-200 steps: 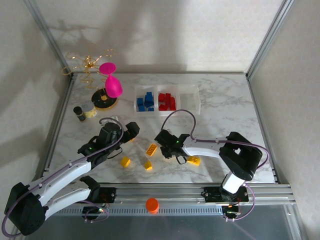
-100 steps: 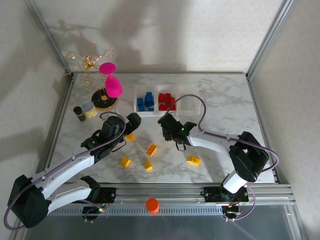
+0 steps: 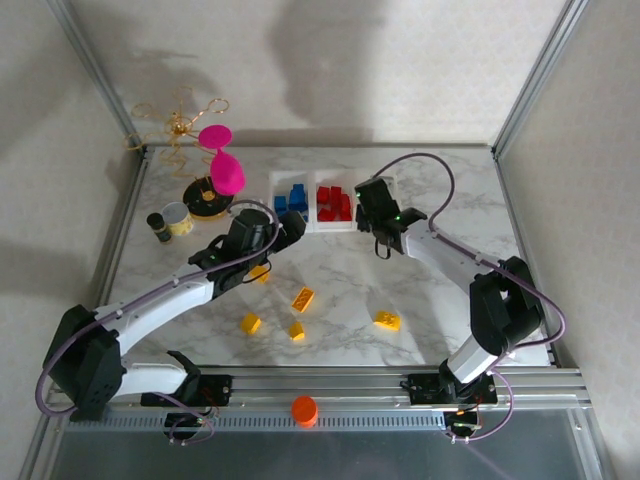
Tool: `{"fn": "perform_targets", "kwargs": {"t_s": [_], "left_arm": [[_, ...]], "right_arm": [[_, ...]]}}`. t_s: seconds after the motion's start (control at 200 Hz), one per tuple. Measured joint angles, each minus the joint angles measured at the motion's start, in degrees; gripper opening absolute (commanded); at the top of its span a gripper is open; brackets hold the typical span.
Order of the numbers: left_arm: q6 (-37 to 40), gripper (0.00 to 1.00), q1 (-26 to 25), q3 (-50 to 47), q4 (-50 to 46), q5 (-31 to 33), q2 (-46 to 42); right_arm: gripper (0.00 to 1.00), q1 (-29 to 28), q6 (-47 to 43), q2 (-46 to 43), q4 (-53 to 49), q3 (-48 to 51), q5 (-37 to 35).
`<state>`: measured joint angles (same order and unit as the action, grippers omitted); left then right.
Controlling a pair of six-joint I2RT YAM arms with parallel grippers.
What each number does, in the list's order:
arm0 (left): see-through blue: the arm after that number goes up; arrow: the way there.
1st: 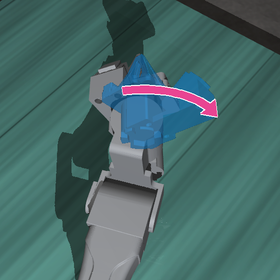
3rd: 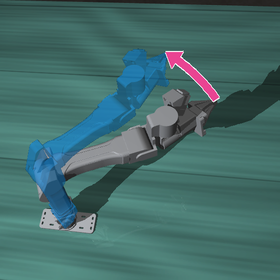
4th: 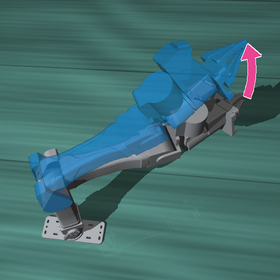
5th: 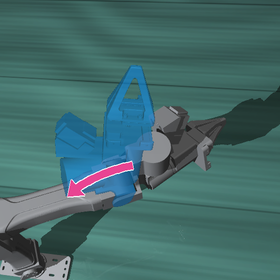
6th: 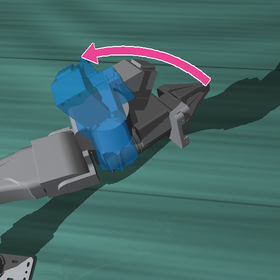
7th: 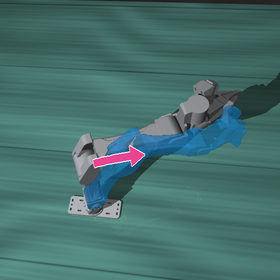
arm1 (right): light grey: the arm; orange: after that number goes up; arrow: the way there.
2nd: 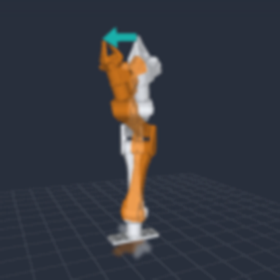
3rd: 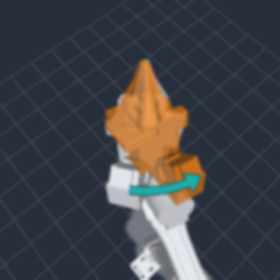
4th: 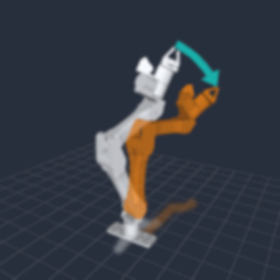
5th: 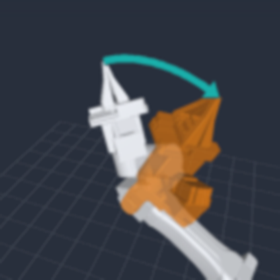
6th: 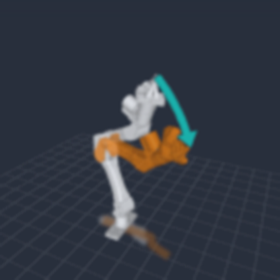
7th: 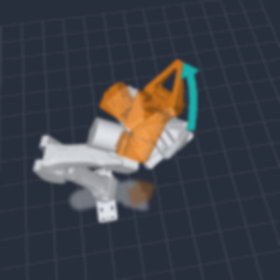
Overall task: Sort the legos into containers by color
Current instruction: Place the lego in the container.
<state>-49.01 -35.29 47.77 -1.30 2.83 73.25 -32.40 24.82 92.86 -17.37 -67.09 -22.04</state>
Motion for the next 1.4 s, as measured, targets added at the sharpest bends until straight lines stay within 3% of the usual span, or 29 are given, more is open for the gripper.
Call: {"fn": "perform_targets", "kwargs": {"t_s": [0.175,0.451,0.501,0.576,0.746,1.056,1.397], "left_arm": [[3.21,1.00,0.00,0.17,0.22,-0.28,0.15],[6.25,1.00,0.00,1.81,0.26,-0.72,2.16],[6.58,1.00,0.00,2.14,0.26,-0.72,2.67],[6.86,1.00,0.00,2.21,0.28,-0.72,2.89],[7.06,1.00,0.00,2.36,0.70,-0.92,2.89],[7.72,1.00,-0.07,2.49,0.61,-2.03,1.03],[8.33,1.00,-3.45,2.49,0.37,-3.58,-1.55]], "right_arm": [[0.26,5.57,-2.86,3.96,1.22,-2.29,1.22],[0.30,6.67,-6.80,15.10,2.60,-12.70,2.62],[0.34,6.99,-7.21,17.51,2.51,-14.91,2.71],[0.49,7.61,-7.78,21.00,2.32,-18.32,2.69],[0.57,8.28,-8.83,24.30,1.09,-22.40,2.82],[0.61,6.36,-6.73,15.96,-1.16,-18.56,4.92],[0.62,2.36,3.13,-2.10,-7.61,-1.75,3.63]]}}
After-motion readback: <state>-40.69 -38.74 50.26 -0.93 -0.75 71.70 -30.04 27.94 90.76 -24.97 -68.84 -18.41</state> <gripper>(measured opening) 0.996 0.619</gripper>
